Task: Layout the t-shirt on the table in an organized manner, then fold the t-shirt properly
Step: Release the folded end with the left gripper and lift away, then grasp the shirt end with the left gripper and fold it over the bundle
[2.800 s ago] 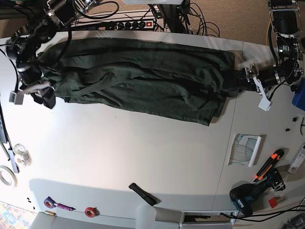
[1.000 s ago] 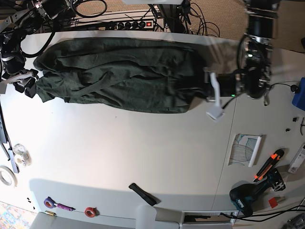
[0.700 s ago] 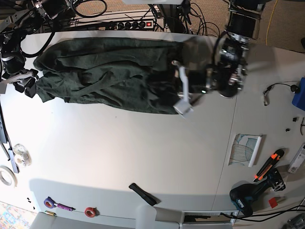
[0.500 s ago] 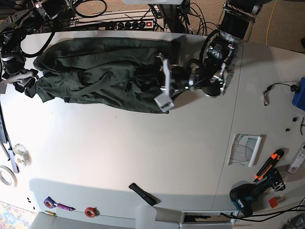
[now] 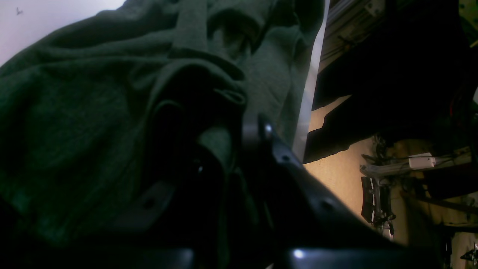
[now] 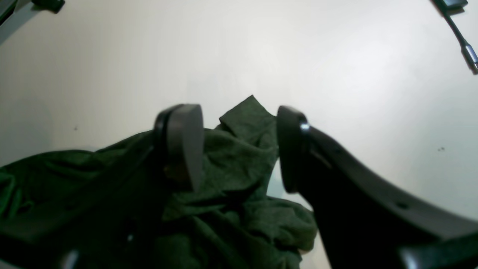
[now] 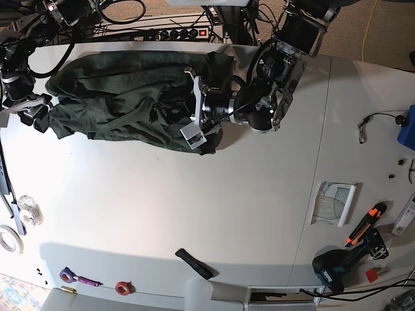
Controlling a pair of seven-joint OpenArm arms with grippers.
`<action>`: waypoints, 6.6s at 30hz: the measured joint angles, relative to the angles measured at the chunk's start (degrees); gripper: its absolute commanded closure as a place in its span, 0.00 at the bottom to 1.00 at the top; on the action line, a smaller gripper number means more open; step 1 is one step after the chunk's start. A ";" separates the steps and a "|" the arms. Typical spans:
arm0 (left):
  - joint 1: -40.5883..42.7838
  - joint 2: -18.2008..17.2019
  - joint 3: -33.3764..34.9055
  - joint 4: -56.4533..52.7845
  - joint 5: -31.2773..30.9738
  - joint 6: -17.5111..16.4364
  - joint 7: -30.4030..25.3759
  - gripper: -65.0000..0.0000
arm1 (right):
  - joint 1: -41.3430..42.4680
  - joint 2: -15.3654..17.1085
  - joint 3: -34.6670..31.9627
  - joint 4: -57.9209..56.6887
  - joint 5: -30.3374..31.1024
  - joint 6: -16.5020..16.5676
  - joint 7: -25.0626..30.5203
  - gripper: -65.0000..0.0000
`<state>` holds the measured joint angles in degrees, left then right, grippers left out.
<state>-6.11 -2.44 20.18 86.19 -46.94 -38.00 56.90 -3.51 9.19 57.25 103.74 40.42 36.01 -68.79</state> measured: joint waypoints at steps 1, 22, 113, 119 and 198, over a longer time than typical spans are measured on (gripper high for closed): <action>0.00 0.00 0.00 0.00 -0.04 0.02 -0.02 0.93 | 0.00 0.00 0.00 0.00 0.02 0.00 0.00 0.52; 0.83 3.17 3.76 -0.02 -1.79 -0.39 -2.14 0.70 | 0.00 -0.31 0.00 0.00 0.02 0.00 0.00 0.52; -4.17 -5.40 0.37 -1.20 19.67 1.29 -3.89 1.00 | -2.69 -3.02 -0.04 0.00 0.04 -0.02 -1.31 0.52; -4.46 -1.33 0.37 -1.46 19.71 1.25 -3.80 1.00 | -2.69 -3.02 -0.04 0.00 0.44 -0.02 -1.29 0.52; -23.39 9.79 -7.15 -13.07 2.89 2.29 4.94 1.00 | -2.69 -2.69 -13.77 -0.15 39.50 3.89 -12.59 1.00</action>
<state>-29.50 7.35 13.04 73.12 -44.05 -35.70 61.84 -6.20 6.50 43.48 103.59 79.92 39.90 -81.38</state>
